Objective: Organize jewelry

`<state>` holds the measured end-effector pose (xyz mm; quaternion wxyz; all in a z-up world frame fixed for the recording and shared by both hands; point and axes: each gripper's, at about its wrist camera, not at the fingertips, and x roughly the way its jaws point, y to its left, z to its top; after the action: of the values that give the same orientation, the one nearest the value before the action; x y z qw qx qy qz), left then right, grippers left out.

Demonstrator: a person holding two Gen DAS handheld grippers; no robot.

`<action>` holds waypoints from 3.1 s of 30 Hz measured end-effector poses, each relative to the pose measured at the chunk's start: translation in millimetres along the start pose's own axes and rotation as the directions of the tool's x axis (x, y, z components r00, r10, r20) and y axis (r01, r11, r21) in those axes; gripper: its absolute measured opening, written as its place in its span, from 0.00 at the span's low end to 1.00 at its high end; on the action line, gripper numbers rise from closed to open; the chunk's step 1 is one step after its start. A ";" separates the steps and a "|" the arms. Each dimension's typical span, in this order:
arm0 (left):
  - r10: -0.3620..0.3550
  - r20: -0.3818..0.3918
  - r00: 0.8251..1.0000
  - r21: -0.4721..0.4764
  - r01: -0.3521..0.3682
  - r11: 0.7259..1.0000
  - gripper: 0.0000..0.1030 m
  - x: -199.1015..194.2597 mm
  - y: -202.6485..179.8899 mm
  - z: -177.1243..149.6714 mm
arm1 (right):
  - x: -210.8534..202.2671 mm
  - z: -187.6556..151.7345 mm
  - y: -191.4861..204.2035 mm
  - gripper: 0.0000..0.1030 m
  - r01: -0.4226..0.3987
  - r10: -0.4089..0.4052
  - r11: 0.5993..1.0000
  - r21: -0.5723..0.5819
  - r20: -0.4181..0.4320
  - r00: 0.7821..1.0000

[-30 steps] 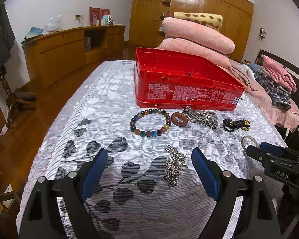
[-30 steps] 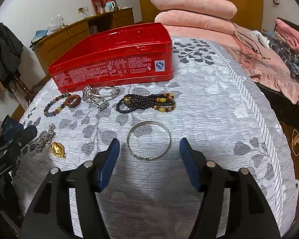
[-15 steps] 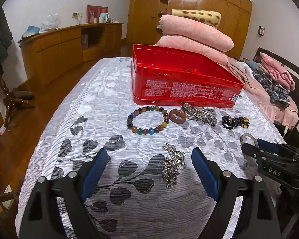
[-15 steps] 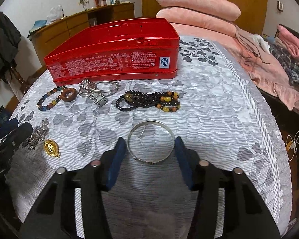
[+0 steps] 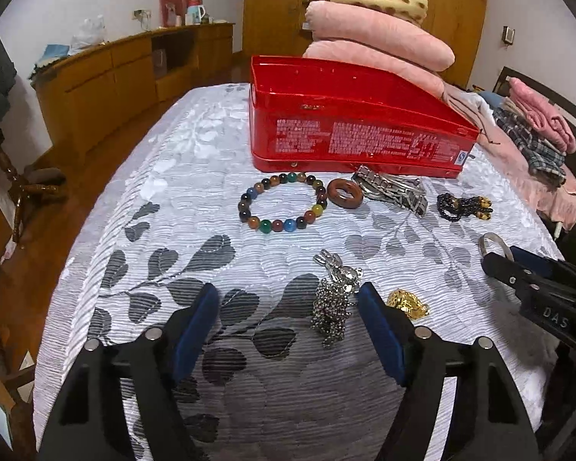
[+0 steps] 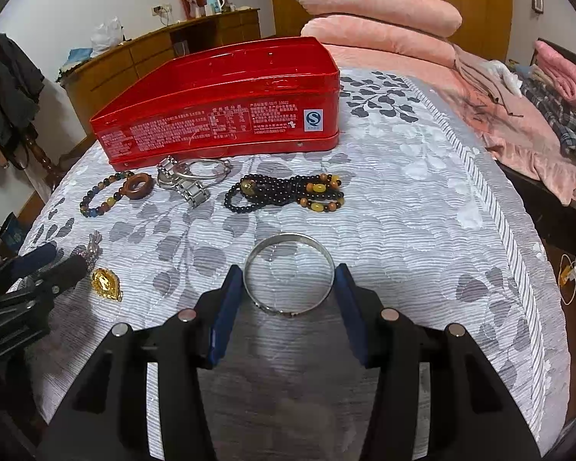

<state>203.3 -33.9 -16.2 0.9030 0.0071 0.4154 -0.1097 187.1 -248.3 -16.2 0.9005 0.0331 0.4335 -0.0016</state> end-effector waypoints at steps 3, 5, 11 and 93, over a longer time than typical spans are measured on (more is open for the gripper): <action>0.004 -0.012 1.000 0.018 -0.004 1.000 0.71 3.0 -3.8 1.6 | 0.4 -0.2 0.0 0.46 -0.001 0.001 1.000 0.000 0.000 1.000; 0.006 -0.017 1.000 0.033 -0.006 0.999 0.68 4.7 -6.4 2.7 | 0.4 -0.3 0.0 0.46 0.001 -0.001 1.000 -0.001 0.000 1.000; 0.012 0.006 1.000 0.058 -0.012 0.998 0.41 3.4 -9.8 3.4 | 0.9 1.0 -0.3 0.47 -0.005 0.005 1.000 0.005 0.000 1.000; -0.132 0.257 0.957 0.007 0.135 0.991 0.13 -42.9 -17.8 84.0 | -46.9 79.2 17.7 0.46 -0.065 0.076 0.995 -0.071 0.167 0.983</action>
<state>235.4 -51.8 72.5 0.9398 -0.0403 0.2949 -0.1681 220.2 -236.8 70.6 0.9342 0.0187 0.3538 0.0415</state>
